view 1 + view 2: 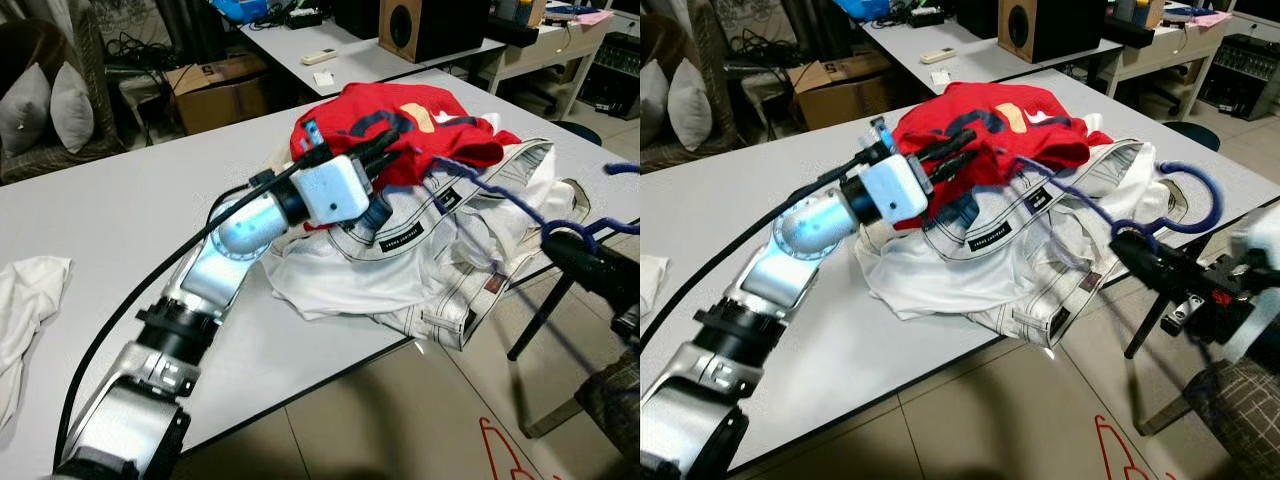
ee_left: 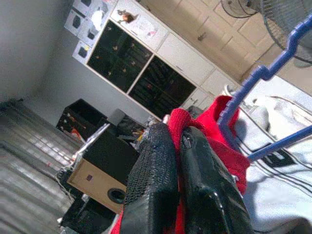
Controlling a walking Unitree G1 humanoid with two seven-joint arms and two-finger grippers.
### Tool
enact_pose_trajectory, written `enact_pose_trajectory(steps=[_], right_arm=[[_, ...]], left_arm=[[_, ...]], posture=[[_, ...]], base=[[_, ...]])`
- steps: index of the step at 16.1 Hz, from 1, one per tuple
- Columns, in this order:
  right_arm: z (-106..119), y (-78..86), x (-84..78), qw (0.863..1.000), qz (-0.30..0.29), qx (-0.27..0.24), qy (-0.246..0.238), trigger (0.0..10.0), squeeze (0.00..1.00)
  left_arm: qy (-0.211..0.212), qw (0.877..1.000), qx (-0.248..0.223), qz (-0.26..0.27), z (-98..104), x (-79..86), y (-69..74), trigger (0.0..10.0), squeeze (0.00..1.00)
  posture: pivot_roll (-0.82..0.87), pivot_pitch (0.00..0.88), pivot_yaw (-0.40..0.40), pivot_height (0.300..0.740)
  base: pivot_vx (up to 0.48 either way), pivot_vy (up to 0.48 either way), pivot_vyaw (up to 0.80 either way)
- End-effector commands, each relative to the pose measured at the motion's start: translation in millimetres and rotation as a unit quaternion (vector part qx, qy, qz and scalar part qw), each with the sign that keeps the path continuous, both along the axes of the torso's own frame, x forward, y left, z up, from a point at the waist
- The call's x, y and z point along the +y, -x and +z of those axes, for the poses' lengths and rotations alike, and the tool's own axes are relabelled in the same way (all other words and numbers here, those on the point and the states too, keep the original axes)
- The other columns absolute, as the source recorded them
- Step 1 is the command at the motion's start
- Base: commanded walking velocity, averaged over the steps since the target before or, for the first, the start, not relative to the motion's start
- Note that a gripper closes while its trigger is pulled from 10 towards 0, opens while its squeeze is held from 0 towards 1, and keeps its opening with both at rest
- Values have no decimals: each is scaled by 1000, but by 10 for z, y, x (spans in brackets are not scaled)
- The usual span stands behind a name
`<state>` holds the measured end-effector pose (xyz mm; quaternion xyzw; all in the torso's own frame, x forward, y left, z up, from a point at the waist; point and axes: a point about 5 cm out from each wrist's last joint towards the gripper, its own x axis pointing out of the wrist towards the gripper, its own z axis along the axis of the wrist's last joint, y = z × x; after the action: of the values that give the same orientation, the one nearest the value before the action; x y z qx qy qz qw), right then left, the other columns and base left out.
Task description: Hang hanger
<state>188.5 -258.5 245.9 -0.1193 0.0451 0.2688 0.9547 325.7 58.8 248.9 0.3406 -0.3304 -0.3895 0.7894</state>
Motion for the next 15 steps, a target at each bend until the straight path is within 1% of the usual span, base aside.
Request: enact_pose_trajectory(steps=[1,3,4,5,6,7,8,9,10,13,14,15], right_arm=[[47,-43,-72,996,-28,-38,78,10000,0],[119,-54,-91,986,-34,-86,142,10000,0],[169,-58,-68,972,-31,-127,195,10000,0],[182,-58,-42,965,-27,-142,219,10000,0],[205,-46,56,950,-12,-180,254,10000,0],[203,-39,93,946,-5,-193,260,10000,0],[210,-7,182,940,4,-216,265,10000,0],[210,31,237,937,10,-227,267,10000,0],[174,63,263,939,19,-220,265,10000,0],[101,109,298,942,29,-213,259,10000,0],[94,110,308,940,31,-215,264,10000,0],[90,110,309,941,29,-215,261,10000,0]], left_arm=[[-5,1000,-7,21,65,57,-61,0,0],[-13,999,-6,39,59,107,-105,0,0],[-12,998,1,60,46,147,-153,0,0],[-13,997,5,73,37,166,-181,0,0],[-10,994,16,104,12,202,-250,157,0],[-8,993,22,116,1,213,-277,157,0],[0,989,33,146,-18,251,-345,431,0],[8,985,42,167,-25,280,-403,157,0],[22,982,52,178,-15,289,-443,118,0],[27,983,41,174,35,239,-480,39,0],[25,983,40,177,40,236,-488,0,0],[23,983,36,177,44,238,-488,0,0]], posture=[[-146,23,86,740],[-142,24,86,740],[-141,25,85,740],[-141,25,85,740],[-136,24,87,740],[-136,24,87,740],[-135,24,95,740],[-140,24,105,740],[-140,25,107,740],[-147,29,126,740],[-145,31,127,740],[-146,31,128,740]], base=[[0,0,0],[0,0,0],[0,0,0],[0,0,0],[0,0,0],[0,0,0],[0,0,0],[0,0,0],[0,0,0],[0,0,0],[0,0,0],[0,0,0]])
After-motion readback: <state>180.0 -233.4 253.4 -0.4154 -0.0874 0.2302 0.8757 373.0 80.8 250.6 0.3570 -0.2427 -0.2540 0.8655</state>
